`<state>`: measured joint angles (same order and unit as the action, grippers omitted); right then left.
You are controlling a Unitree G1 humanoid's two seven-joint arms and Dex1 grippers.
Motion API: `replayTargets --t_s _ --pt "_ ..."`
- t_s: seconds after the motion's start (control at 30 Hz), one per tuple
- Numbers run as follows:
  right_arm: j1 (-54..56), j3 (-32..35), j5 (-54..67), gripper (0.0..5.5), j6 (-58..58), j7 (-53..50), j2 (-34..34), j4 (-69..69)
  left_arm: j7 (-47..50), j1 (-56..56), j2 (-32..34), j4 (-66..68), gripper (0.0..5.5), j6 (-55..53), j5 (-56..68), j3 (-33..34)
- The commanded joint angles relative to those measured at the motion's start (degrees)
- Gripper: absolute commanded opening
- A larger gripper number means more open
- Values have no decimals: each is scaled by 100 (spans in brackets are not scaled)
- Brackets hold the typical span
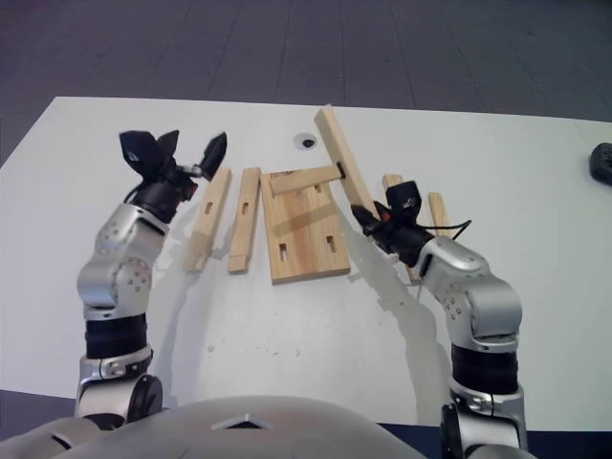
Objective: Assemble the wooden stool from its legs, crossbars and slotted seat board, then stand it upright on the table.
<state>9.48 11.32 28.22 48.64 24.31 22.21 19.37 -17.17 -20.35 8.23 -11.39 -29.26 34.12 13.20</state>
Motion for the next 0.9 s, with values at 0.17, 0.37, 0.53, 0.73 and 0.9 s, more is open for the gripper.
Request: replayTargets --t_s 0.17,0.37,0.53,0.73,0.9 --pt "688 984 3052 107 1117 1315 -77 -447 -194 -1650 225 857 540 -2150 3940 1066" --pt "816 811 4480 107 1697 1160 -103 -258 -31 -1795 459 931 540 -2914 4900 770" --pt "650 523 4821 107 1801 1065 18 -104 -1 -1910 560 1044 540 -3069 5081 591" --pt "558 221 4986 107 1880 1155 215 -63 -11 -2148 616 1173 540 -3088 5092 435" --pt "675 -31 4874 107 1836 1306 337 -194 42 -2085 697 1077 510 -3062 5125 414"
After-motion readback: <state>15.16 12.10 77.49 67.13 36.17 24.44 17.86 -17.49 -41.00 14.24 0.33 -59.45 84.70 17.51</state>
